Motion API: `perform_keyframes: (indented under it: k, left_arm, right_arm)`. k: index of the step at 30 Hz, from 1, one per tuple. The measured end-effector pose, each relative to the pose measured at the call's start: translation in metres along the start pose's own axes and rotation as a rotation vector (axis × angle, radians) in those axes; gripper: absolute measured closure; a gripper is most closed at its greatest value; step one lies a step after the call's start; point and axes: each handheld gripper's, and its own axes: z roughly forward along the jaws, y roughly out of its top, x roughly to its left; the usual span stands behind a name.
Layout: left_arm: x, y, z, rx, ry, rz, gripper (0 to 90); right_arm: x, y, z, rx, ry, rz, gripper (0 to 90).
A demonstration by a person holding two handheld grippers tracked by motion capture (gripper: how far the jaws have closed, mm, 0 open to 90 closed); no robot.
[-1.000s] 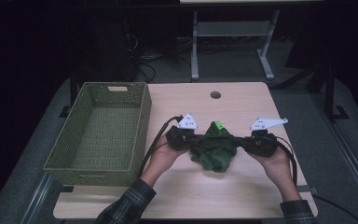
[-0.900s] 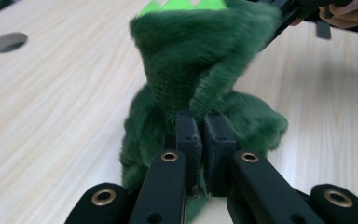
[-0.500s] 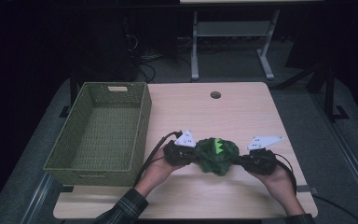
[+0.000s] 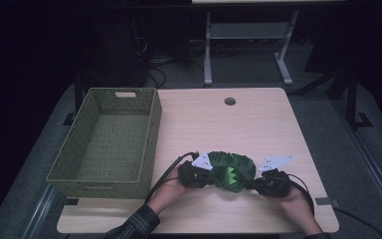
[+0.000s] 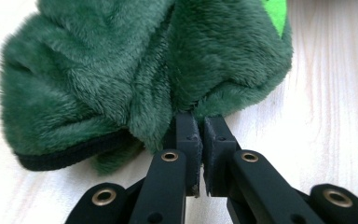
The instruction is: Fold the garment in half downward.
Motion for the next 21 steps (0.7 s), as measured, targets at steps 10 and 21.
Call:
perform_keyframes:
  k: [10,21]
  left_arm:
    - [-0.002,-0.004,0.009,0.03,-0.001,0.009,85.7]
    - [-0.016,0.001,-0.018,-0.028,0.007,-0.006,55.2]
  right_arm:
    - [-0.001,-0.001,0.013,0.052,0.011,-0.001,87.2]
    - [0.007,-0.004,-0.011,-0.034,0.006,-0.004,65.1]
